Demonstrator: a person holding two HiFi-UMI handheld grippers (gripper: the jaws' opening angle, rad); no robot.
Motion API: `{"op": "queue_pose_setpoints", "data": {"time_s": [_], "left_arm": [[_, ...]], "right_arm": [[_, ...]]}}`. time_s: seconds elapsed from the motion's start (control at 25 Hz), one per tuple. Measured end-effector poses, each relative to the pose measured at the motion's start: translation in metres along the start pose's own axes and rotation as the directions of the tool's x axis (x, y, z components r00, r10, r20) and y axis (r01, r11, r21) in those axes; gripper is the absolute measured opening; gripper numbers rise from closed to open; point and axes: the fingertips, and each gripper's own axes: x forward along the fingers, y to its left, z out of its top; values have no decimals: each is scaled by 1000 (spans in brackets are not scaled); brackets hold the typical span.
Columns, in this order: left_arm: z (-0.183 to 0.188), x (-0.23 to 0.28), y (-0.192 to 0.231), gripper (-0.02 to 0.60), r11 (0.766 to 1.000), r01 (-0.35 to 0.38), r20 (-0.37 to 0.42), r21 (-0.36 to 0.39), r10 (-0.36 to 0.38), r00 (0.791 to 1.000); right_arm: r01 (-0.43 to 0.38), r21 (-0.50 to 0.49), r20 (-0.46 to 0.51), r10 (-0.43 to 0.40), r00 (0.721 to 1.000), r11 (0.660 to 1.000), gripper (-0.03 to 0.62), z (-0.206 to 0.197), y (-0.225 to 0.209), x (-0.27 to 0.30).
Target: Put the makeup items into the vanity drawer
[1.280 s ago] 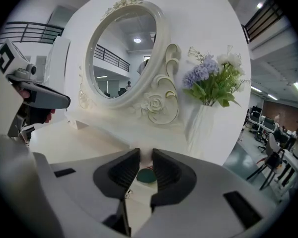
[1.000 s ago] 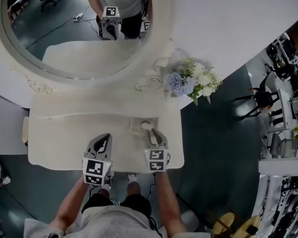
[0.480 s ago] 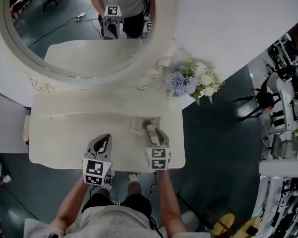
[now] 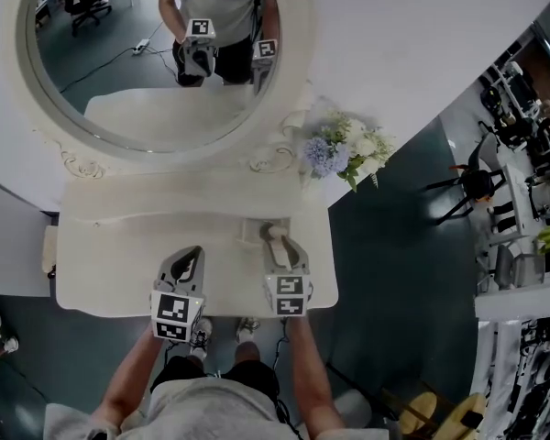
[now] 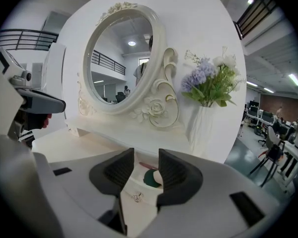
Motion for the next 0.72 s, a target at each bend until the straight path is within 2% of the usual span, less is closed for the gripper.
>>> {"op": "queue_pose_setpoints", "data": {"time_s": [0.36,0.72], "left_arm": [[36,-35,8,2,997,36,98,63,-42,994],[44,-78,14,2,992,80,158,102,-95,983]], "right_arm": [[40,-14,132,-37,991,999,161,57,34,-55],[82,-1,243,-79,967,997,119,82,86,-114]]}}
